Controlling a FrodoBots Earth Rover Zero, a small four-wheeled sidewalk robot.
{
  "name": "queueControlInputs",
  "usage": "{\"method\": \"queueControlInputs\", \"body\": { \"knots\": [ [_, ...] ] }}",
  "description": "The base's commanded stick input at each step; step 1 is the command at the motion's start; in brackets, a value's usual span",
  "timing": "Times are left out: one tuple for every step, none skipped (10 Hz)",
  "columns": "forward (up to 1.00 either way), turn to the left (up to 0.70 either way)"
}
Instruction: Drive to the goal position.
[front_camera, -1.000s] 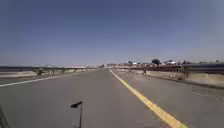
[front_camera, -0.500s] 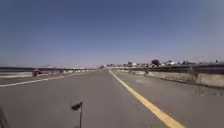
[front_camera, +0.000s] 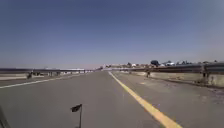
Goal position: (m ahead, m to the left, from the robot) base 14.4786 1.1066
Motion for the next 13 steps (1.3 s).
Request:
{"method": "queueControlInputs", "body": {
  "knots": [
    [1.0,0.07],
    [1.0,0.15],
    [1.0,0.4],
    [1.0,0.12],
    [1.0,0.0],
    [1.0,0.0],
    [1.0,0.0],
    [1.0,0.0],
    [1.0,0.0],
    [1.0,0.0],
    [1.0,0.0],
    [1.0,0.0],
    [1.0,0.0]
  ]
}}
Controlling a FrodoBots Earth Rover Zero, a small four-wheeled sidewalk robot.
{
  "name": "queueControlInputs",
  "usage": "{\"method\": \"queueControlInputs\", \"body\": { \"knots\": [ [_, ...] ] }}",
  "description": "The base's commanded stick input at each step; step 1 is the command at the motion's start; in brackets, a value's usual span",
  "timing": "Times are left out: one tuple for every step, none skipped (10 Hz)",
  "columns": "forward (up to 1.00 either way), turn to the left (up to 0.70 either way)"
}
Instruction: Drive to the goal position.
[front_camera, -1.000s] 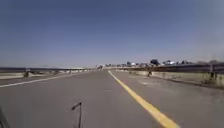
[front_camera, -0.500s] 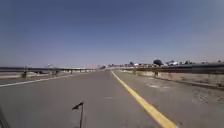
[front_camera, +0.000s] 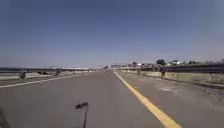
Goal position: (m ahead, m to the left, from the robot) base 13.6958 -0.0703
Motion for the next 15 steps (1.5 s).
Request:
{"method": "queueControlInputs", "body": {
  "knots": [
    [1.0,0.0],
    [1.0,0.0],
    [1.0,0.0],
    [1.0,0.0],
    [1.0,0.0],
    [1.0,0.0],
    [1.0,0.0],
    [1.0,0.0],
    [1.0,0.0],
    [1.0,0.0],
    [1.0,0.02],
    [1.0,0.03],
    [1.0,0.03],
    [1.0,0.0],
    [1.0,0.0]
  ]
}}
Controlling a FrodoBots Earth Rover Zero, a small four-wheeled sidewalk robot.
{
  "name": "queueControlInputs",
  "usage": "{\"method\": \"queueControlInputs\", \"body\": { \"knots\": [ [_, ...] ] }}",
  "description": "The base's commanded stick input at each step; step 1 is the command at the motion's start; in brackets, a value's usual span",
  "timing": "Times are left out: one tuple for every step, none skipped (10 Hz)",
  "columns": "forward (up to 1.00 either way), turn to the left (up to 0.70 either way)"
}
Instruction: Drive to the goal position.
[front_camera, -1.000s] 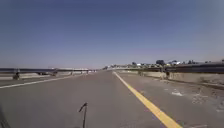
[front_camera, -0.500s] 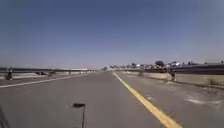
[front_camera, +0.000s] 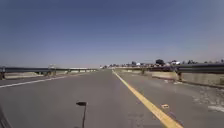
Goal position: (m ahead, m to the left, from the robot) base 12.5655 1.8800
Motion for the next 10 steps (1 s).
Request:
{"method": "queueControlInputs", "body": {
  "knots": [
    [1.0,0.0],
    [1.0,0.0],
    [1.0,0.0],
    [1.0,0.0],
    [1.0,0.0],
    [1.0,0.06],
    [1.0,0.27],
    [1.0,0.39],
    [1.0,0.26],
    [1.0,0.0]
  ]
}}
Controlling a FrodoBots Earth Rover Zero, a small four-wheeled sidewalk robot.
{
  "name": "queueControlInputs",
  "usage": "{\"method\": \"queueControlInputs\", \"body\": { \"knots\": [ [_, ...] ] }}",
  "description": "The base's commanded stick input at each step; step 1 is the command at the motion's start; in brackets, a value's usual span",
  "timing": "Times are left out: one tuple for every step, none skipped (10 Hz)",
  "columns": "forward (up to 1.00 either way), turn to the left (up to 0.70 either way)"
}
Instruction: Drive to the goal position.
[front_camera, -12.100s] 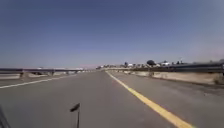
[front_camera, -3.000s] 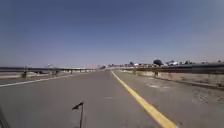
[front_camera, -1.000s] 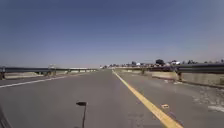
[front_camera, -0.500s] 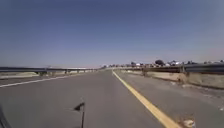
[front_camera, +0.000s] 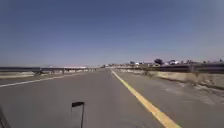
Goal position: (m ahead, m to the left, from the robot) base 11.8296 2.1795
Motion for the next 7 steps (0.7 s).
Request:
{"method": "queueControlInputs", "body": {
  "knots": [
    [1.0,0.0],
    [1.0,0.0],
    [1.0,0.01],
    [1.0,0.03],
    [1.0,0.03],
    [1.0,0.02],
    [1.0,0.02]
  ]
}}
